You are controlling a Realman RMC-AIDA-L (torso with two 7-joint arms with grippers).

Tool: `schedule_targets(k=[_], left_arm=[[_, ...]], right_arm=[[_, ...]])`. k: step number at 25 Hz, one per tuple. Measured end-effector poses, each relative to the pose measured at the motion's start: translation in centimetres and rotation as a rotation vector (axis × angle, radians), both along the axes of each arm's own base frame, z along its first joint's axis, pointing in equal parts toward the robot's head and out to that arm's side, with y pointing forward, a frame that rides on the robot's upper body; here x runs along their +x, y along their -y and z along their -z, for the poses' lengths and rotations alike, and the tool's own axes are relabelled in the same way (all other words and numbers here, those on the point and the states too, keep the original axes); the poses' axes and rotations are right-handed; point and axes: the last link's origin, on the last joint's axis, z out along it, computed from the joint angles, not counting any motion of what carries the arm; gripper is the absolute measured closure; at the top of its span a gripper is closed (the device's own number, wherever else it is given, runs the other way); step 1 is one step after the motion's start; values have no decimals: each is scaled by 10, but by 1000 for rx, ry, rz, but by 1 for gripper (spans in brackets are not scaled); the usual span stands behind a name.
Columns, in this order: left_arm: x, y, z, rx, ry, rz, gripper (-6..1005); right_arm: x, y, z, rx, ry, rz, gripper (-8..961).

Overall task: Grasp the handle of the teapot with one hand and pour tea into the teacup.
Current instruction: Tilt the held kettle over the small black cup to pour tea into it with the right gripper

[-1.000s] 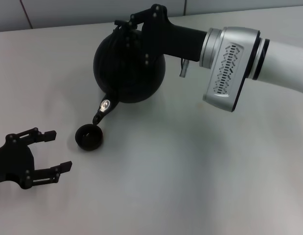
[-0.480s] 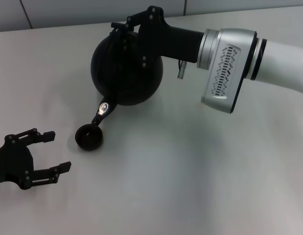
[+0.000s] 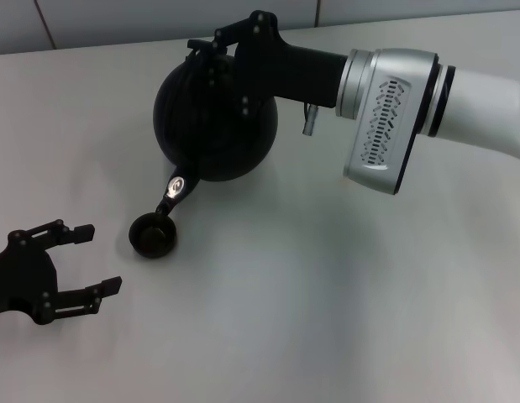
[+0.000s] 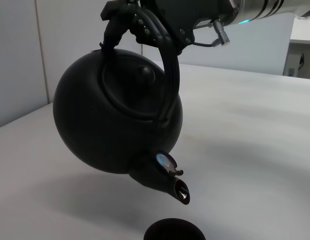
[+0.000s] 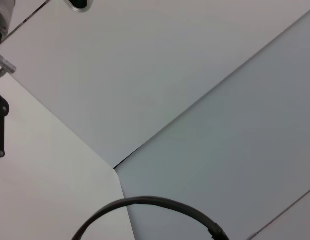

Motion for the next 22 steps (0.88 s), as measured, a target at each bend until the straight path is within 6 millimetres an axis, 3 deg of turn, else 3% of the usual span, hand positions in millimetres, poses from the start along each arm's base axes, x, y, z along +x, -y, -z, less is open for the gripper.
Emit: schedule_targets(k=[10,22], left_arm=[[0,0,0,2,-1,-1,152],[2,-2,1,-2,-2,6,152]], right_arm=[[2,0,0,-2,-15,19,872],[17,2,-12,-68,-241,242,871]])
